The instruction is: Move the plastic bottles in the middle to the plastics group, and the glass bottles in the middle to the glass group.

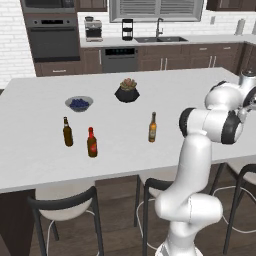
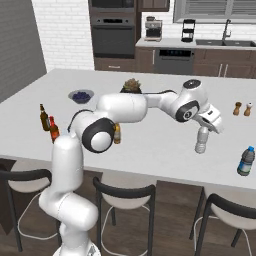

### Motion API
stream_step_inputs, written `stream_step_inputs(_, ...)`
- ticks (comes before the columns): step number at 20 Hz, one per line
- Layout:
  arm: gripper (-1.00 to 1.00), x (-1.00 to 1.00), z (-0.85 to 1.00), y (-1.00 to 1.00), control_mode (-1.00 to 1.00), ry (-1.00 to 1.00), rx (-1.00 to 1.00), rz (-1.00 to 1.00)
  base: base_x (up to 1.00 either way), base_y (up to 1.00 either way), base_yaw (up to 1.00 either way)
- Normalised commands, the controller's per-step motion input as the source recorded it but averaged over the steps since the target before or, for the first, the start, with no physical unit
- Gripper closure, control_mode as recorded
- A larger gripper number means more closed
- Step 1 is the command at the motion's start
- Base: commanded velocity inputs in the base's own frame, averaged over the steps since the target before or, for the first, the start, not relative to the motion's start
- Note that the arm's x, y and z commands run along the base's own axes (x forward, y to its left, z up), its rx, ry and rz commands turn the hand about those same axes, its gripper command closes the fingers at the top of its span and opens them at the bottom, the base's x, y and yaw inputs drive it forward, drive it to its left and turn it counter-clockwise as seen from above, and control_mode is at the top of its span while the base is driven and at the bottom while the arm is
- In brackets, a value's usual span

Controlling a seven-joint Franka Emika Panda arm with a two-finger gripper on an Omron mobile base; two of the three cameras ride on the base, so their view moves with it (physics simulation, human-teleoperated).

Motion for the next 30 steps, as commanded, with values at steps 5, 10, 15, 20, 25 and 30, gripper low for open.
stream_step_inputs(5, 1.00, -0.13, -0.11, -0.57, -1.00, 0.00, 0.00, -0.62, 0.00, 0.00, 0.00)
stream_step_inputs(10, 1.00, -0.09, -0.30, -0.16, -1.00, 0.00, -0.01, -0.56, 0.00, 0.00, 0.00)
stream_step_inputs(15, 1.00, 0.20, -0.17, -0.20, -1.00, -0.01, -0.02, -0.33, 0.00, 0.00, 0.00)
stream_step_inputs(20, 1.00, 0.10, -0.07, -0.54, -1.00, 0.00, 0.00, -0.14, 0.00, 0.00, 0.00)
stream_step_inputs(25, 1.00, 0.06, -0.04, -0.54, -1.00, -0.03, 0.00, -0.01, 0.00, 0.00, 0.00)
stream_step_inputs(30, 1.00, 0.13, -0.21, -0.19, -1.00, -0.10, 0.00, 0.00, 0.00, 0.00, 0.00)
